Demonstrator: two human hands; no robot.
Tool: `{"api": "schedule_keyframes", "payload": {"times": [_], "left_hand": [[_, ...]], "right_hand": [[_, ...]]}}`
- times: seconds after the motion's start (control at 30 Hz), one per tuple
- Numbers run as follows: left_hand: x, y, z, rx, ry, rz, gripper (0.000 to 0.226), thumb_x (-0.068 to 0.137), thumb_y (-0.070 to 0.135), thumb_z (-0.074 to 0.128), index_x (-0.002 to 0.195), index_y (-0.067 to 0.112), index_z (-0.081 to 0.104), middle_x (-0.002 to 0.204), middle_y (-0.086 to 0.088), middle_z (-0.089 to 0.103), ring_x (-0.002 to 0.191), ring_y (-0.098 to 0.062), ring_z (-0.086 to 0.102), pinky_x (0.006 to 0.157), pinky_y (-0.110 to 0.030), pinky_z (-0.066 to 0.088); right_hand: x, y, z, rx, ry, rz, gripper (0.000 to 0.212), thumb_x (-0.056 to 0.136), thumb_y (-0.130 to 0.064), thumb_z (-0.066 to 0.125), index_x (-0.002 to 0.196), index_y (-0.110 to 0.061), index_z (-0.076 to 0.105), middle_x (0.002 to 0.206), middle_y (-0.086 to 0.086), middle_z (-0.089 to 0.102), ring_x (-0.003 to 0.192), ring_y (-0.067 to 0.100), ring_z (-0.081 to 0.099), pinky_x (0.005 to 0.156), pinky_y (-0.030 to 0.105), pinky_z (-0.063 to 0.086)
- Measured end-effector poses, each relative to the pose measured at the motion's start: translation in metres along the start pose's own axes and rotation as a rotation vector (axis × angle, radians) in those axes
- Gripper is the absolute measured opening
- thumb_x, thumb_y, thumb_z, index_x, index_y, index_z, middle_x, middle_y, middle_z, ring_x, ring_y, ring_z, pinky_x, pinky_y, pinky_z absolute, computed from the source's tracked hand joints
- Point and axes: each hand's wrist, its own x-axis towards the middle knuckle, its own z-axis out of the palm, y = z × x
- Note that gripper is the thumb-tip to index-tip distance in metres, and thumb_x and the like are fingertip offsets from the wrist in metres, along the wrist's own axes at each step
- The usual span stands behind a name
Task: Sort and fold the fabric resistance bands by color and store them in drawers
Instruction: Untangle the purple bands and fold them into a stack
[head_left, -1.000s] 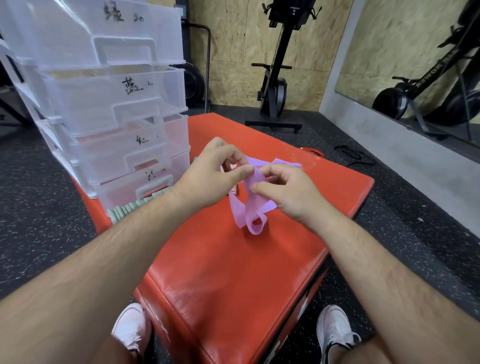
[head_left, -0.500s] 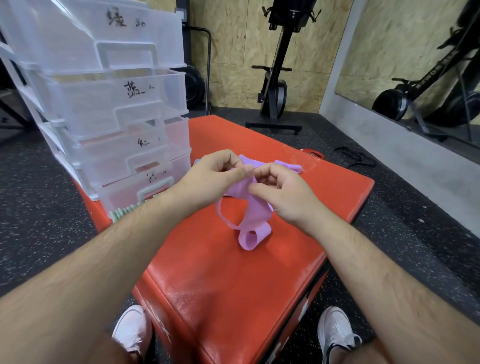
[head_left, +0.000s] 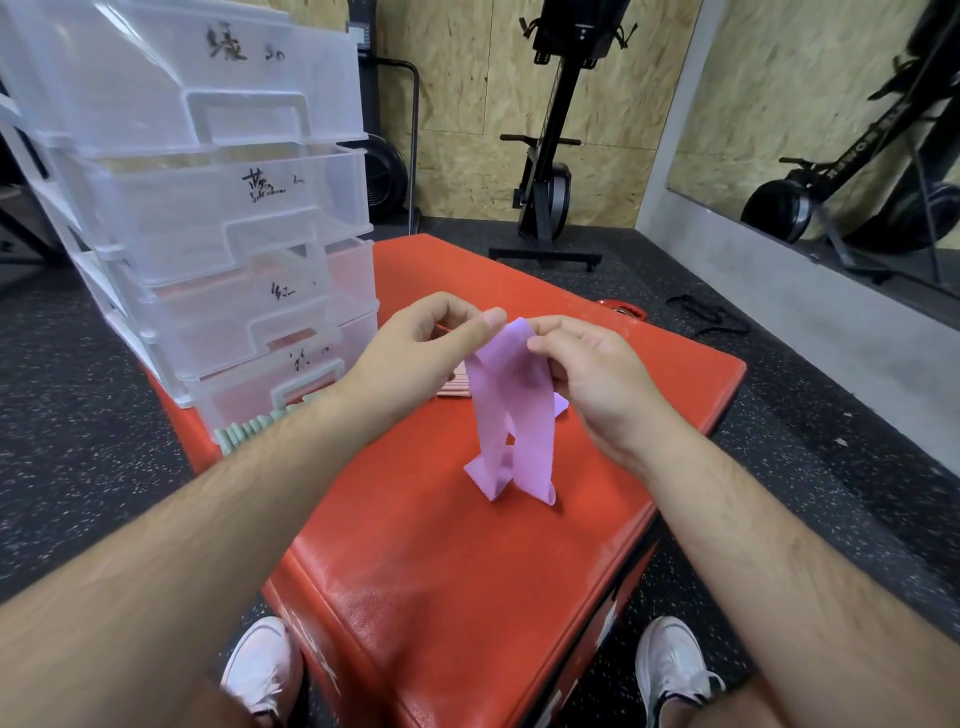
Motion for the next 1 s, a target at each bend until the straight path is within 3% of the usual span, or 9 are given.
{"api": "schedule_keyframes", "payload": {"times": [0.13,0.27,0.37,0.47,0.6,0.7,0.8,0.9,1.0], "left_hand": [[0.002,-0.006,0.000,0.030,-0.021,0.039,0.009,0.086,0.031,0.073,0.088,0.023,0.071,0.083,-0.010,0.069,0.071,-0.014,0.055,0.065,-0.034,0.043],[0.004,-0.008,-0.002,0.163,0.023,0.095,0.004,0.090,0.025,0.071,0.092,0.027,0.074,0.083,0.003,0.064,0.073,-0.011,0.052,0.070,-0.027,0.042],[0.004,-0.008,-0.002,0.262,0.050,0.153,0.011,0.090,0.024,0.071,0.097,0.031,0.075,0.086,0.005,0.050,0.074,-0.007,0.047,0.071,-0.014,0.040],[0.004,-0.006,0.001,0.162,0.046,0.081,0.013,0.093,0.018,0.065,0.096,0.026,0.074,0.074,0.002,0.052,0.067,-0.009,0.049,0.066,-0.025,0.044],[0.000,0.000,0.004,0.003,0.001,-0.020,0.017,0.097,0.021,0.057,0.094,0.011,0.070,0.082,-0.006,0.067,0.071,-0.017,0.062,0.072,-0.036,0.056],[0.001,-0.005,0.001,0.211,0.062,0.086,0.005,0.093,0.014,0.063,0.096,0.018,0.064,0.081,0.001,0.063,0.070,-0.014,0.059,0.066,-0.029,0.051],[0.000,-0.009,-0.004,0.376,0.037,0.175,0.025,0.091,0.007,0.061,0.107,0.026,0.059,0.087,0.001,0.061,0.074,-0.013,0.058,0.065,-0.023,0.049],[-0.004,-0.006,-0.005,0.374,-0.011,0.223,0.029,0.091,0.000,0.059,0.108,0.023,0.059,0.089,0.000,0.062,0.079,-0.016,0.060,0.069,-0.025,0.052],[-0.005,-0.005,-0.006,0.290,-0.013,0.227,0.034,0.089,-0.006,0.060,0.104,0.025,0.061,0.090,0.004,0.064,0.083,-0.015,0.063,0.070,-0.027,0.054]], "right_hand": [[-0.001,0.002,-0.002,-0.003,-0.031,-0.030,0.030,0.080,-0.021,0.060,0.104,-0.014,0.076,0.112,0.007,0.075,0.114,0.030,0.066,0.104,0.050,0.049],[-0.005,0.006,-0.002,-0.080,0.027,-0.121,0.033,0.082,-0.010,0.075,0.110,-0.020,0.063,0.110,-0.010,0.066,0.091,0.011,0.066,0.087,0.030,0.056],[-0.006,0.008,0.003,-0.178,0.027,-0.246,0.021,0.085,-0.003,0.073,0.102,-0.012,0.063,0.096,-0.008,0.066,0.078,0.003,0.060,0.073,0.013,0.049],[-0.007,0.009,0.010,-0.231,0.042,-0.319,0.016,0.087,0.000,0.070,0.088,-0.015,0.065,0.081,-0.011,0.066,0.072,-0.002,0.059,0.069,0.010,0.045],[-0.010,0.009,0.018,-0.295,-0.046,-0.344,0.014,0.088,-0.004,0.070,0.090,-0.018,0.070,0.082,-0.014,0.068,0.075,-0.004,0.061,0.064,0.011,0.042],[-0.008,0.009,0.020,-0.222,0.000,-0.332,0.018,0.093,-0.005,0.063,0.087,-0.020,0.070,0.084,-0.013,0.068,0.076,-0.004,0.060,0.071,0.011,0.044],[0.004,0.014,0.019,-0.184,0.092,-0.298,0.026,0.091,0.001,0.058,0.107,-0.018,0.065,0.103,-0.004,0.067,0.094,0.003,0.059,0.087,0.016,0.044],[0.010,0.019,0.021,-0.181,-0.073,-0.222,0.042,0.090,-0.003,0.060,0.129,-0.017,0.056,0.127,-0.001,0.063,0.121,0.008,0.056,0.104,0.031,0.045],[0.011,0.025,0.025,-0.136,-0.242,-0.170,0.029,0.092,-0.002,0.060,0.118,-0.017,0.060,0.116,0.007,0.070,0.112,0.018,0.065,0.102,0.038,0.051]]}}
